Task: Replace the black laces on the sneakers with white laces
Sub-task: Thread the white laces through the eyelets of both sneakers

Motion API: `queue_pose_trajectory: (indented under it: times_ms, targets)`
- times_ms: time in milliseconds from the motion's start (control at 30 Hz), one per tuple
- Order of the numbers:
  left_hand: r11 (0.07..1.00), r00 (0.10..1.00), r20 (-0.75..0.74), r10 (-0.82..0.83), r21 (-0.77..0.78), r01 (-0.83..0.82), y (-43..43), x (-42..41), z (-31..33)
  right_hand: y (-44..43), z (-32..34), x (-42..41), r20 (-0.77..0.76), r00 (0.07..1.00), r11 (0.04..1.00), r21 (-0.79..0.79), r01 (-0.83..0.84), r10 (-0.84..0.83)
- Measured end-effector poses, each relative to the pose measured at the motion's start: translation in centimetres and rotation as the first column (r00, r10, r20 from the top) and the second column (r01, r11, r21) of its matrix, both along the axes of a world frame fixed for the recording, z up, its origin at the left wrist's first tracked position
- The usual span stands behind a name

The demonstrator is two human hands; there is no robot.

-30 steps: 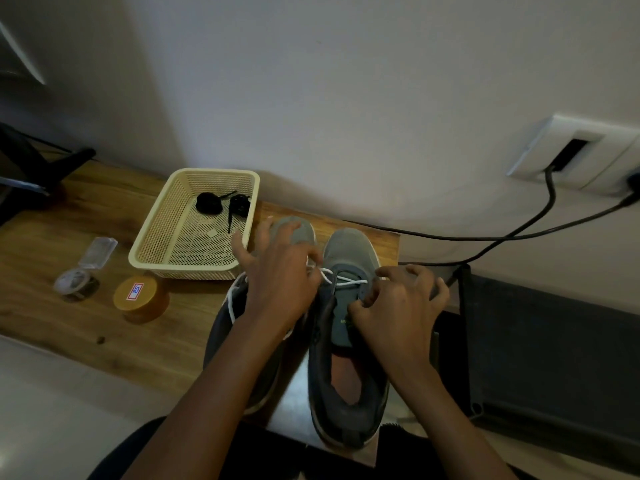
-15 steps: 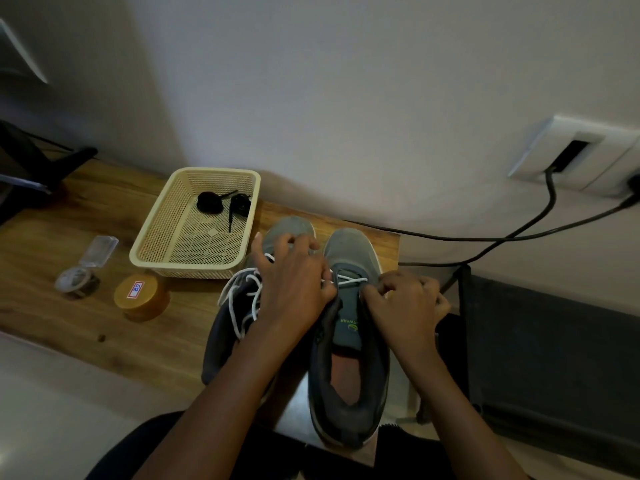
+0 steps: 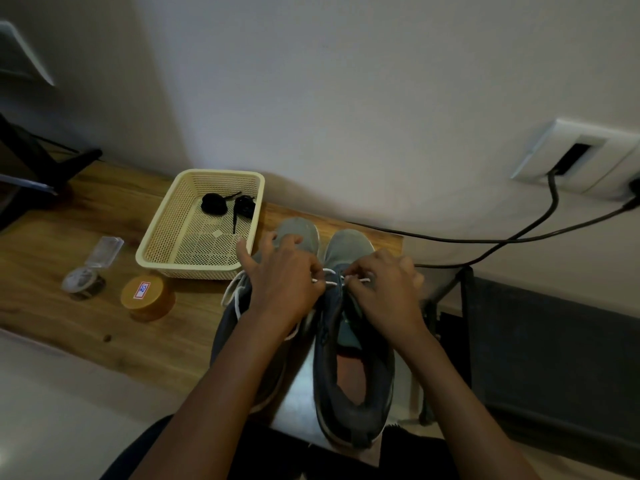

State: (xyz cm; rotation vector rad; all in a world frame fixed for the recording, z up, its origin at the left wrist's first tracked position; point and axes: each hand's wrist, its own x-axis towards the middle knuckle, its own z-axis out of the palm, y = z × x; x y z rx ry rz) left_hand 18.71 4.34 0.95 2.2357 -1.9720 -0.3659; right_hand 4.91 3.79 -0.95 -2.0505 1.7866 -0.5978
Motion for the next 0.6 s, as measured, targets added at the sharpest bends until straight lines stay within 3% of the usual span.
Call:
queue_pose_trajectory:
  times_ms: [300, 433, 600]
  targets:
    - [0.997, 0.99, -0.144, 0.012, 0.079, 0.0, -0.2, 0.3, -0.3, -0.2, 0.5, 1.5, -0.172, 0.985, 0.999, 0.046, -0.005, 0.013]
    - [0.993, 0.989, -0.143, 0.028, 0.115, -0.012, -0.2, 0.9, -0.1, -0.2, 0.6, 1.8, -0.193, 0.981, 0.998, 0.047, 0.03, -0.02]
    - [0.994, 0.987, -0.128, 0.098, 0.05, -0.092, 0.0, 1.8, 0.7, -0.6, 0.4, 2.2, -0.159, 0.986, 0.997, 0.059, 0.051, -0.042]
